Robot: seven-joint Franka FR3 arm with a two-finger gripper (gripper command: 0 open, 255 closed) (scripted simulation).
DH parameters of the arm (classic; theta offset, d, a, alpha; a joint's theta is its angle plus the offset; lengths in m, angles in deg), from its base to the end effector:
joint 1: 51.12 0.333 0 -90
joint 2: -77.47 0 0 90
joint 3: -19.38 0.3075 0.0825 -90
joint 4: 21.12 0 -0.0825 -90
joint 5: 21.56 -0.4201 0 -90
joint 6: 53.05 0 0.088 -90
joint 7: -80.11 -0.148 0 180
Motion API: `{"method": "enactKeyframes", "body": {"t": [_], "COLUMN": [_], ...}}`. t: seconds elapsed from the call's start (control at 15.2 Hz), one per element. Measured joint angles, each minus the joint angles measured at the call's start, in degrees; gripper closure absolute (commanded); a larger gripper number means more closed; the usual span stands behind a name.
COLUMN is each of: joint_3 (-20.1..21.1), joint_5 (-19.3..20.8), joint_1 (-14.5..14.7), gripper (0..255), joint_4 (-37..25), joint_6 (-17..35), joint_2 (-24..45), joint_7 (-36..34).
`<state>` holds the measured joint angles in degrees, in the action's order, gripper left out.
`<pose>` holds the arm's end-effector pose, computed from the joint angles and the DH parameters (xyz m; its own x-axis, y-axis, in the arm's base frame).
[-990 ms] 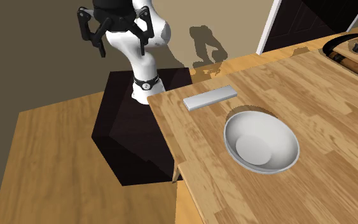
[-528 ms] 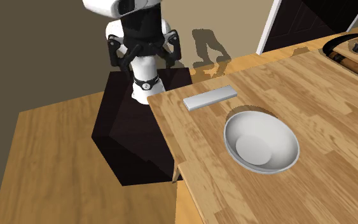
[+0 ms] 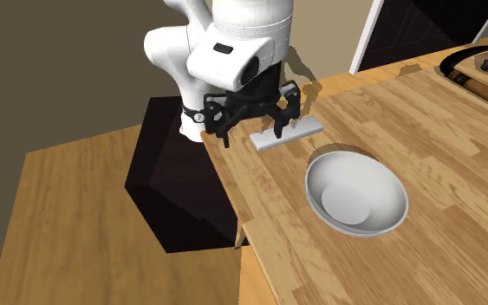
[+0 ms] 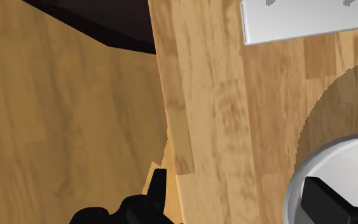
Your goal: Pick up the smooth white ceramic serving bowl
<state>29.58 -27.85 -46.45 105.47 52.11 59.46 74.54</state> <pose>0.4676 0.1395 0.4398 0.9903 0.1208 -0.0686 0.1180 -0.9921 -0.0427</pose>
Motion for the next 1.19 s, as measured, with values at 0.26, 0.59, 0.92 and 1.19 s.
{"method": "enactKeyframes", "body": {"t": [0.26,0.59,0.92,1.19], "joint_3": [1.96,4.32,5.09,5.12], "joint_5": [-0.91,-1.05,-0.77,-0.65], "joint_1": [1.12,2.81,3.6,3.68], "gripper": [0,0,0,0], "joint_4": [-3.97,-11.1,-12.93,-11.31], "joint_6": [2.95,5.71,8.53,11.15], "joint_2": [7.0,16.89,21.56,22.6], "joint_7": [-2.29,-5.66,-6.83,-6.68]}}
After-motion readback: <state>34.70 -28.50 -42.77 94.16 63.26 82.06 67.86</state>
